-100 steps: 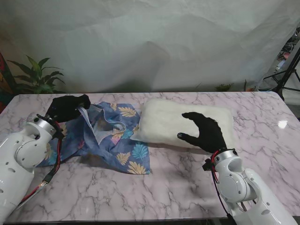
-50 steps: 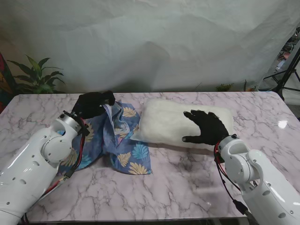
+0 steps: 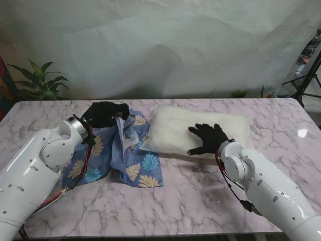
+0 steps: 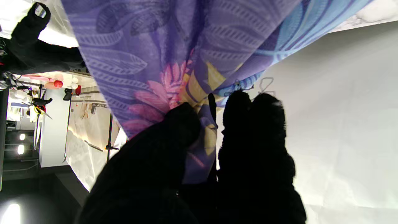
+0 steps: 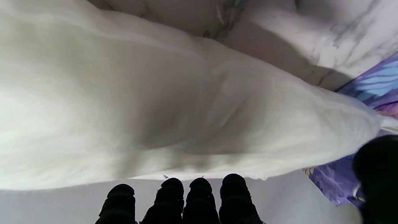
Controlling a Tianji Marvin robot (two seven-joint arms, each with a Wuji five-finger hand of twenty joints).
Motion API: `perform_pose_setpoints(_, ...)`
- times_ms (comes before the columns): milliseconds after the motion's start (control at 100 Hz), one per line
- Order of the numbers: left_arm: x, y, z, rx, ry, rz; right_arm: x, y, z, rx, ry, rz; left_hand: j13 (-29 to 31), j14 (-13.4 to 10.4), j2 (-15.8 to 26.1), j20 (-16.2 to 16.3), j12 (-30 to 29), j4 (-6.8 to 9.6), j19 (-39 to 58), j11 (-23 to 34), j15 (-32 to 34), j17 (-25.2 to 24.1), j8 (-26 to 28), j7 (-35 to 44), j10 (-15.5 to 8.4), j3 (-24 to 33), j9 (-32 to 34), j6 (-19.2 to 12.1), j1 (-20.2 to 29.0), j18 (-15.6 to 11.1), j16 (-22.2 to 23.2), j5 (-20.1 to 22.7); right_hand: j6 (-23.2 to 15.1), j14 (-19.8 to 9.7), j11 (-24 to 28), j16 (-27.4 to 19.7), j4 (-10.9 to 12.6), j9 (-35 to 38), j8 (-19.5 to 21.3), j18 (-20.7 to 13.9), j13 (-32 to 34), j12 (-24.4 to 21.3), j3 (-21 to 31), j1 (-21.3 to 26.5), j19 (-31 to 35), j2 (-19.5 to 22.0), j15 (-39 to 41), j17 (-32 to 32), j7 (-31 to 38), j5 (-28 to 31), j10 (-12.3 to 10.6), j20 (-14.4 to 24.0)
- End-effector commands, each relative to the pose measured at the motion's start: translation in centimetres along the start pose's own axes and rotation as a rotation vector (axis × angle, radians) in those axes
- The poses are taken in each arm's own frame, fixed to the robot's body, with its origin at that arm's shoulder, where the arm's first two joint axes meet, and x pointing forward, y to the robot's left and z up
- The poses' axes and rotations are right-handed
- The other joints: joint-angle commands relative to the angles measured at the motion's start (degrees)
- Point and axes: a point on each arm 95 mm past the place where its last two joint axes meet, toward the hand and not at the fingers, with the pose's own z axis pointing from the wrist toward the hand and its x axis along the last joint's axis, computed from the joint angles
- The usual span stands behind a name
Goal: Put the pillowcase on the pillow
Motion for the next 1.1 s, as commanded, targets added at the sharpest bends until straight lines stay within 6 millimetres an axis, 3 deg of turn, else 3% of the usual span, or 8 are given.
perform_pose_setpoints(0,-0.6,-0.3,-0.6,-0.034,-0.002,0.026,0.2,-0.3,0.9,0.012,0.007,-0.004,2.52,1.79,-1.17,0.56,1.22,-0.41,-0.90,0.23,-0.66,-0.50,-0.37,2.38,-2.93,3.10,2.60,-0.87,0.76,-4.34,-0.03,1.19,-0.11,1.13,-1.43,-0.92,-1.32,-1.73,-1.04,1.89,-1.94,-0.69,1.30,-2.68,-1.53,-2.42,-3.39,-0.45,-1.56,0.21,0.74,-1.55)
perform_pose_setpoints(380,-3.3,0.3,-3.1,-0.133,-0.042,0.056,-0.9,-1.8,4.0,0.086,-0.062,-0.095,2.47,1.65,-1.14,0.56,1.29,-0.36,-0.85,0.03,-0.71,-0.66,-0.45,2.41,-2.97,2.87,2.71,-1.05,0.73,-4.38,-0.20,1.19,-1.43,4.09,-1.41,-0.14,-1.64,-1.68,-1.04,7.40,-2.08,-0.69,1.47,1.22,0.36,-5.90,-2.93,-1.22,-1.55,0.21,-0.02,0.06)
perform_pose_setpoints(490,-3.7,0.7,-3.5,-0.136,-0.057,0.044,-1.7,-2.2,4.0,0.071,-0.106,-0.122,2.49,1.64,-1.11,0.55,1.25,-0.35,-0.86,-0.04,-0.73,-0.67,-0.48,2.40,-2.96,2.86,2.69,-1.03,0.72,-4.37,-0.24,1.17,-1.19,5.06,-1.41,4.23,-1.77,-1.63,-1.04,8.91,-2.05,-0.68,0.47,3.50,7.45,-6.92,-2.61,-4.60,-1.55,0.21,-0.72,12.61)
perform_pose_setpoints(550,-3.8,1.0,-3.7,-0.136,-0.064,0.032,-2.1,-2.5,3.9,0.056,-0.132,-0.132,2.46,1.56,-1.09,0.54,1.23,-0.34,-0.86,-0.07,-0.77,-0.67,-0.52,2.37,-2.97,2.84,2.71,-1.07,0.73,-4.38,-0.30,1.11,-1.28,5.74,-1.22,6.05,-1.71,-1.44,-1.04,9.87,-0.46,-0.50,0.16,5.52,14.65,-8.11,-1.81,-5.77,-1.55,0.21,-1.47,14.51)
perform_pose_setpoints(580,-3.8,1.2,-3.7,-0.135,-0.067,0.026,-2.3,-2.6,3.9,0.043,-0.144,-0.142,2.44,1.63,-1.11,0.53,1.23,-0.35,-0.86,-0.07,-0.79,-0.67,-0.52,2.38,-2.94,2.82,2.75,-1.06,0.71,-4.36,-0.32,1.15,-1.18,6.09,-0.58,6.32,-1.65,-1.34,-1.04,10.84,0.66,0.30,-0.01,6.52,24.74,-8.64,-1.40,-7.01,-1.55,0.21,-1.64,5.33)
perform_pose_setpoints(710,-3.8,2.1,-3.9,-0.140,-0.073,0.002,-2.9,-3.2,3.8,-0.005,-0.186,-0.176,2.44,1.58,-1.07,0.51,1.19,-0.34,-0.86,-0.14,-0.80,-0.67,-0.58,2.38,-3.00,2.78,2.75,-1.09,0.67,-4.33,-0.41,1.11,-1.75,6.58,1.41,7.00,-1.62,-1.00,-1.03,12.99,5.30,12.81,-1.48,11.18,39.17,-10.82,2.26,-5.34,-1.55,0.21,-3.77,1.18)
perform_pose_setpoints(890,-3.9,3.4,-4.0,-0.143,-0.086,-0.038,-3.6,-3.9,3.8,-0.045,-0.205,-0.191,2.48,1.55,-1.02,0.48,1.13,-0.37,-0.86,-0.23,-0.78,-0.69,-0.68,2.38,-2.93,2.67,2.76,-1.08,0.57,-4.36,-0.53,1.03,-5.41,6.18,4.79,8.46,-0.68,-1.32,4.39,13.71,8.06,25.56,-5.45,17.78,48.53,-11.86,8.85,-1.13,2.67,-0.33,-5.86,1.31)
perform_pose_setpoints(1090,-3.7,3.9,-4.1,-0.140,-0.105,-0.060,-2.8,-3.4,3.4,-0.173,-0.176,-0.193,2.39,1.57,-0.97,0.43,1.09,-0.35,-0.93,-0.29,-0.79,-0.77,-0.79,2.42,-2.88,2.59,2.79,-1.02,0.61,-4.40,-0.68,1.00,-4.88,5.72,2.78,8.97,-0.70,-1.19,-1.03,12.52,7.20,25.11,-2.62,12.90,48.58,-11.10,9.68,-1.90,-1.57,0.24,-4.69,1.69)
